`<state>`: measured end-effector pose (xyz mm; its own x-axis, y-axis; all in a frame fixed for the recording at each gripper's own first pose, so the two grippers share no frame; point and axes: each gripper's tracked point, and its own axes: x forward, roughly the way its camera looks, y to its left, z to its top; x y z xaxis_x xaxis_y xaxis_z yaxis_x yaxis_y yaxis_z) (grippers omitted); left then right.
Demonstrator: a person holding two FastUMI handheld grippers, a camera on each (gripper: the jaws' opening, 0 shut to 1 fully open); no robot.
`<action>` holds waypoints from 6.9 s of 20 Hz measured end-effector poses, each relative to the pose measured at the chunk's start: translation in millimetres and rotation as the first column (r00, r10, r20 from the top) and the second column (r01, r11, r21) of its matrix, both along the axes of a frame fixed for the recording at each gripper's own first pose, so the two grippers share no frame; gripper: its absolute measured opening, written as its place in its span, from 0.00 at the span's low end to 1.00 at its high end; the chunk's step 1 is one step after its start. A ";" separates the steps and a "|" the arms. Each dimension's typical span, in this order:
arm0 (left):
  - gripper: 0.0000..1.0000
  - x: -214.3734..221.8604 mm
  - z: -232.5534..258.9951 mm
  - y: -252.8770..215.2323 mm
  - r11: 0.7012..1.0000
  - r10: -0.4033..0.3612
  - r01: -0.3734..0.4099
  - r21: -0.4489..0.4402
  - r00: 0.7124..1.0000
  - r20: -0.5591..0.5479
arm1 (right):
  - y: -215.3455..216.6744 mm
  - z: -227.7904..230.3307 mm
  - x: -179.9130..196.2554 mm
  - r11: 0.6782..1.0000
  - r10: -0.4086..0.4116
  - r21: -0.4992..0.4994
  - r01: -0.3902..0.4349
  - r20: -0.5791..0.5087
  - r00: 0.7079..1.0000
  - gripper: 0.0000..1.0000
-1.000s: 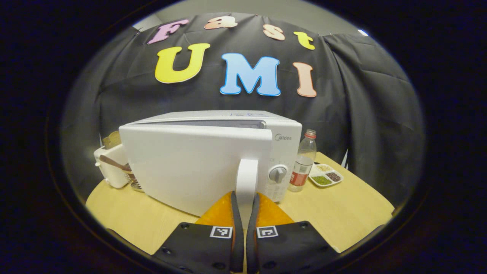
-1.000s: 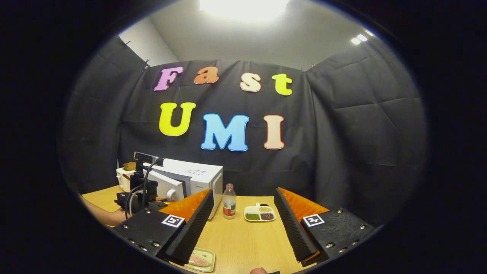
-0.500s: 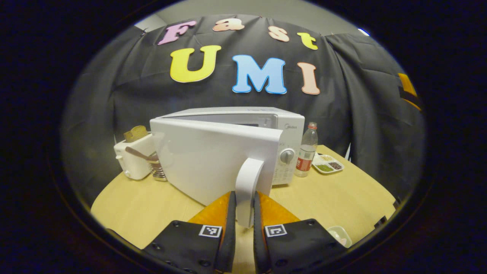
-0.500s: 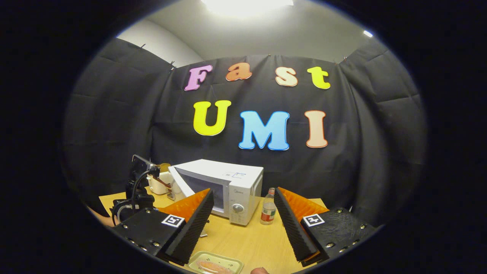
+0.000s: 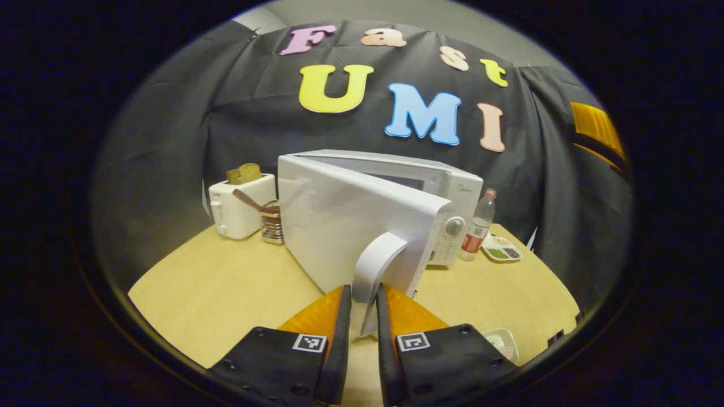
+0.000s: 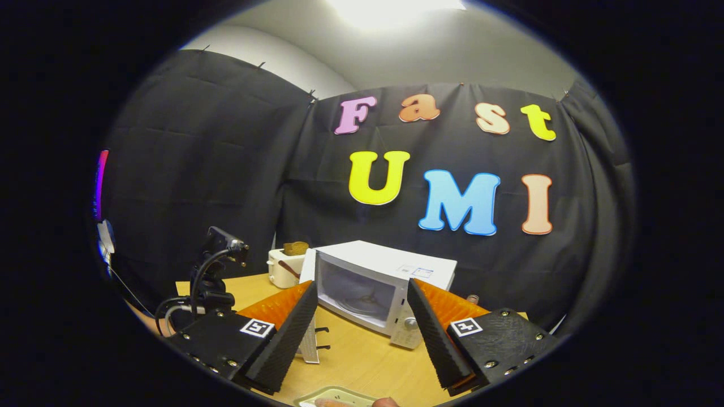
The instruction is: Open the microwave oven with the left hand, put the food in, and close the microwave oven.
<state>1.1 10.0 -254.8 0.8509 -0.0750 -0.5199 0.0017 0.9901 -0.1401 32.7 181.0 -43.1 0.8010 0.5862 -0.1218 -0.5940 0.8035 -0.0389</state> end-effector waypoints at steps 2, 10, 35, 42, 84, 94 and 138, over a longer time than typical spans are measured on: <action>0.35 -6.5 -1.1 17.5 0.999 0.034 -0.034 0.014 0.999 -0.005 | 12.4 -2.9 -3.9 0.999 0.037 -0.006 -0.037 -0.005 0.999 0.98; 0.86 -25.0 5.2 85.8 0.988 0.143 -0.143 0.057 0.990 0.003 | 60.4 -8.1 -5.9 0.995 0.103 0.011 -0.103 -0.042 0.994 0.98; 0.99 -88.7 8.6 275.2 0.959 0.267 -0.267 0.097 0.964 0.011 | 82.1 -63.0 12.8 0.987 -0.011 -0.159 -0.011 -0.132 0.991 0.98; 0.96 -139.0 63.6 302.6 0.871 0.468 -0.479 0.108 0.877 0.114 | 56.0 -115.1 9.6 0.929 0.113 -0.306 -0.207 -0.296 0.948 0.98; 0.96 -164.2 93.4 248.8 0.850 0.486 -0.506 0.148 0.861 0.153 | -18.2 -238.3 -32.4 0.492 0.277 -0.723 -0.485 -0.397 0.875 0.68; 0.97 -161.1 100.1 253.6 0.838 0.499 -0.522 0.158 0.851 0.163 | 57.2 -180.5 62.4 0.650 0.238 -0.710 -0.270 -0.147 0.960 0.67; 0.98 -182.2 96.0 333.1 0.778 0.566 -0.589 0.219 0.808 0.160 | 166.8 -166.1 169.3 0.741 0.143 -0.669 -0.060 0.070 0.987 0.97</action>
<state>-181.0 343.1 -158.8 0.7324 0.5647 -0.3805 -0.5814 0.8094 0.0822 201.9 347.8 -209.2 0.7735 0.4694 -0.4258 -0.6289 0.4848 -0.6079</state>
